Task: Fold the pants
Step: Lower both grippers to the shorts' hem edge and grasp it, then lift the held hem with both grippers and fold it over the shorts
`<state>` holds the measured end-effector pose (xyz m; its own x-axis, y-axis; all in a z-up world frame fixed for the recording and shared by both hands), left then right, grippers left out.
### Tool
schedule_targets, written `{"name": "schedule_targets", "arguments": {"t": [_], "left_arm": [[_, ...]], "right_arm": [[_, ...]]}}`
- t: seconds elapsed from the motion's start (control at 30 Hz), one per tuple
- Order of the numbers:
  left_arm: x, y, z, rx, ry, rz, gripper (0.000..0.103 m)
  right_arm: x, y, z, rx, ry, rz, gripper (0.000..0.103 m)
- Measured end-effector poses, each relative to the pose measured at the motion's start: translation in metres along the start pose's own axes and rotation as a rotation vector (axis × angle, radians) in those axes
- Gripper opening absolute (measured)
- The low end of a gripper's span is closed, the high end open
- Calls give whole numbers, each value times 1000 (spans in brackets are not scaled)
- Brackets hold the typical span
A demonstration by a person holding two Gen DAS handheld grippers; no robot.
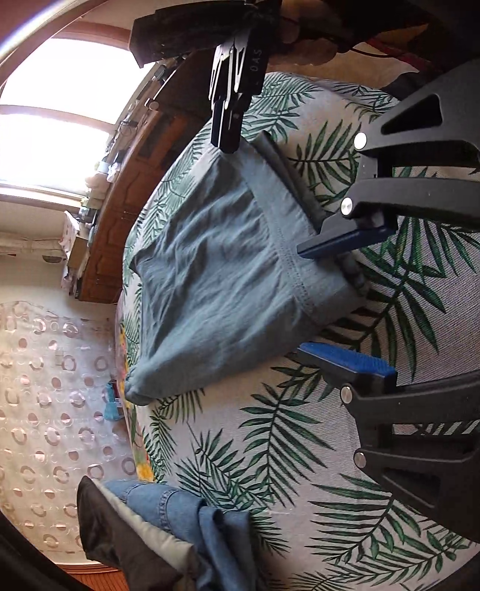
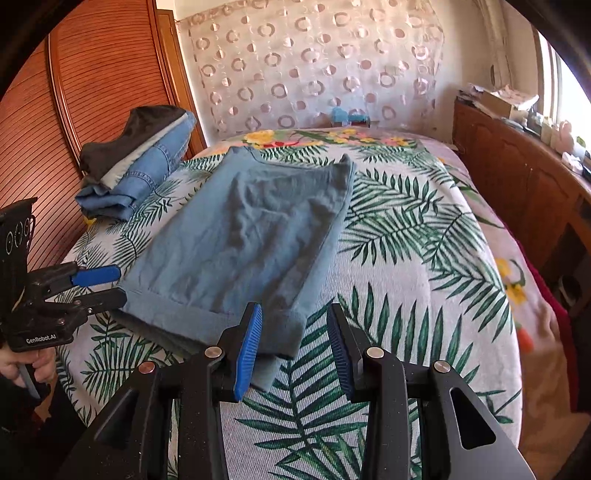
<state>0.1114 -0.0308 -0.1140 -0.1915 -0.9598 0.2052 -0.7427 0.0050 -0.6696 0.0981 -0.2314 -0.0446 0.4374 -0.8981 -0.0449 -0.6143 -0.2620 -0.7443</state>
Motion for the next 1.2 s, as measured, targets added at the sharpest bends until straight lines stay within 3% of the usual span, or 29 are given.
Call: {"name": "schedule_targets", "arguments": {"t": [0.07,0.3,0.33,0.43,0.63,0.83,0.97,1.1,1.17,1.2], "left_arm": [[-1,2,1,-4,-1,-6,48],[1,4,-1,18,15,5,20],[1,3,-2,23,16,7,19],[-1,0,-9,45,25,-6,18],[-6,-5,-21,77,33,-27,18],[-9,3,-14,45,24,-28,18],[-10,7,-9,25,22,-31,21],[-12,10,-4,12,9,-40,21],[-13,12,-3,12,14,-47,21],[-13,12,-3,14,16,-48,22]], "right_arm": [[1,1,3,-13,-4,3,38],[-2,-1,10,-21,-31,11,37],[-3,-2,8,-18,-46,4,25],[-10,-4,4,-8,-47,-30,14],[-23,-10,-20,56,-62,-70,11],[-26,4,-13,20,-45,-80,11],[-19,5,-6,6,-18,-47,11],[-19,7,-1,-3,-6,-34,25],[-19,9,3,-17,23,-28,39],[-18,9,6,-19,22,-23,39]]}}
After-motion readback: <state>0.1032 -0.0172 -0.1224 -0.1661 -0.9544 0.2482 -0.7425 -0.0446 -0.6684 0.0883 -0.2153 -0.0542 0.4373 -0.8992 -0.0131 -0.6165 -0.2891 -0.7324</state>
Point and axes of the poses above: each gripper's, at about its wrist camera, not at the fingertips, and z roughly the way its jaws point, x to its right, y to its underside, the point moved 2 cm from there along z, roughly the way its jaws point, and after that the axes turned 8 degrees about -z, right-handed, at the moved point
